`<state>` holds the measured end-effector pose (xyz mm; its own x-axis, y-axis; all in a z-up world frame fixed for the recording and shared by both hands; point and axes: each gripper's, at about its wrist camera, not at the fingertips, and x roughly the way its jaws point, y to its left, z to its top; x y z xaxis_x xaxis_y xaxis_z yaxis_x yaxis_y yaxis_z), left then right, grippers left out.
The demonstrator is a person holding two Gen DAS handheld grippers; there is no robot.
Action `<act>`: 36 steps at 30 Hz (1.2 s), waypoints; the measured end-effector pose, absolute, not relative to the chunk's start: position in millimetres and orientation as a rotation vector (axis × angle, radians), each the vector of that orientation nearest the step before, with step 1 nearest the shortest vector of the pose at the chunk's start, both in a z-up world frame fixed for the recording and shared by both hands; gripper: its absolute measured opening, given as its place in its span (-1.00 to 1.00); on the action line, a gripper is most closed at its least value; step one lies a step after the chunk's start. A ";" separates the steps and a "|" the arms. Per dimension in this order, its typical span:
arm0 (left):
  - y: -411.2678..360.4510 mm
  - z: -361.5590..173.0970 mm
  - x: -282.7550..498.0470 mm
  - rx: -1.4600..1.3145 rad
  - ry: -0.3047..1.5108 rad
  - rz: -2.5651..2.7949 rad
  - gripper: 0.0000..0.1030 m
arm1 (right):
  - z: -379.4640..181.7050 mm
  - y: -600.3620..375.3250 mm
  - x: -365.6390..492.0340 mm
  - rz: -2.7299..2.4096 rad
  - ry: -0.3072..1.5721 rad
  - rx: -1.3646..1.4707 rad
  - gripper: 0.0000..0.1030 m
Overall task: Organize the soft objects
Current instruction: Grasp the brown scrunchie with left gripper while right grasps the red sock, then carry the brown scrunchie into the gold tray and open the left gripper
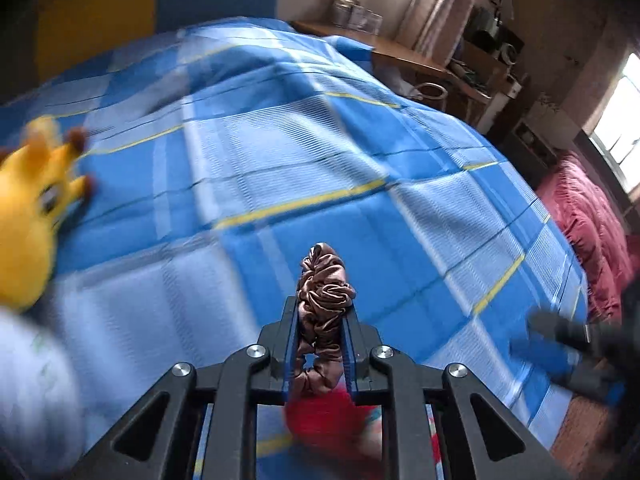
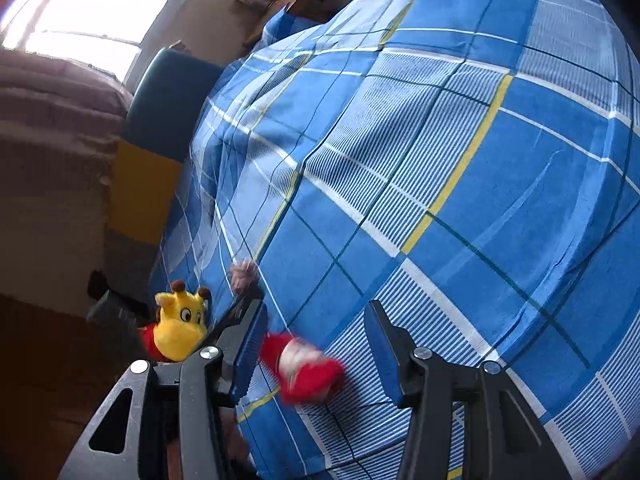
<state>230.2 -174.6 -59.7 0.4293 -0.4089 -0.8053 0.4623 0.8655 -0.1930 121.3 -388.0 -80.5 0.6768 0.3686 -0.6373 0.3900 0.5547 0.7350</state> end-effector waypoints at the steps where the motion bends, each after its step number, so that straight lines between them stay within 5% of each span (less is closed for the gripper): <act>1: -164.8 -59.3 222.0 0.058 0.986 -0.531 -0.63 | -81.1 -384.8 123.0 -0.008 0.881 1.004 0.00; 12: -71.8 -62.3 139.2 -0.027 1.001 -0.424 -0.63 | -78.7 -326.6 143.8 0.152 1.034 0.739 0.00; 24: -37.0 -96.3 72.4 0.072 0.949 -0.369 -0.63 | -83.7 -236.4 152.8 0.188 1.111 0.124 0.20; 26: -36.8 -98.1 67.9 0.085 0.925 -0.371 -0.62 | -97.1 -226.5 151.9 0.154 1.148 0.008 -0.41; 36: -32.6 -102.1 62.7 0.046 0.876 -0.362 -0.61 | -101.9 -238.1 149.4 0.155 1.145 0.063 -0.43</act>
